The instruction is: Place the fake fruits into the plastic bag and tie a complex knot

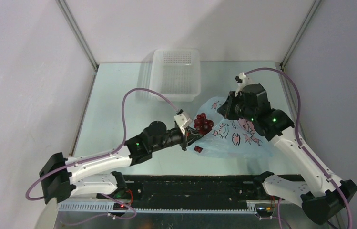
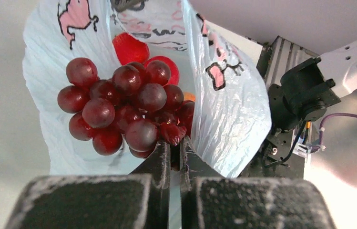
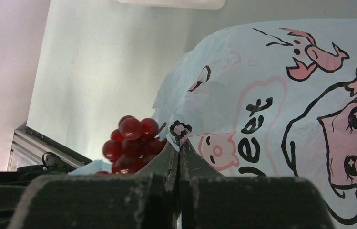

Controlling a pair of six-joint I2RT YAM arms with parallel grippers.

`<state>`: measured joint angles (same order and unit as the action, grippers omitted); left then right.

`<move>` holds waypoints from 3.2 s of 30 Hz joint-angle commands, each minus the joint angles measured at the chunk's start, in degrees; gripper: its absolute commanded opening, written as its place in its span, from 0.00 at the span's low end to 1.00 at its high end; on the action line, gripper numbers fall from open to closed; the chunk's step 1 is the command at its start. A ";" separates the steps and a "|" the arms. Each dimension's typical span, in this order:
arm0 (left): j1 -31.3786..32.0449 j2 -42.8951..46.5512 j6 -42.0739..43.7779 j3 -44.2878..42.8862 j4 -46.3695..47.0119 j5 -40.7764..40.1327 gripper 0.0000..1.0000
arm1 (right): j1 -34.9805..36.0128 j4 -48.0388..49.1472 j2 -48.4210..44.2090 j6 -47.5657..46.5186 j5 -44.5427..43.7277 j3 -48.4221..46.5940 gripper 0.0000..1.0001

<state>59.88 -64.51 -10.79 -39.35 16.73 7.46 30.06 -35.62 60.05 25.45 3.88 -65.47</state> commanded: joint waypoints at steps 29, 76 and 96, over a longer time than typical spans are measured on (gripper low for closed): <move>3.15 -9.09 7.30 -7.63 8.18 -2.80 0.00 | 1.88 2.38 1.29 -0.84 2.80 -0.23 0.00; -9.07 2.02 -25.02 -0.30 -7.58 -2.80 0.49 | 3.84 5.48 0.95 -2.86 4.27 1.52 0.00; -9.20 -4.98 -31.93 4.37 0.84 4.20 0.51 | 3.99 5.38 0.23 -3.47 4.03 1.49 0.00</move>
<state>50.96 -68.66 -40.12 -36.12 11.31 8.16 33.69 -31.92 61.49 23.20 8.01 -63.64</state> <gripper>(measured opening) 0.509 0.009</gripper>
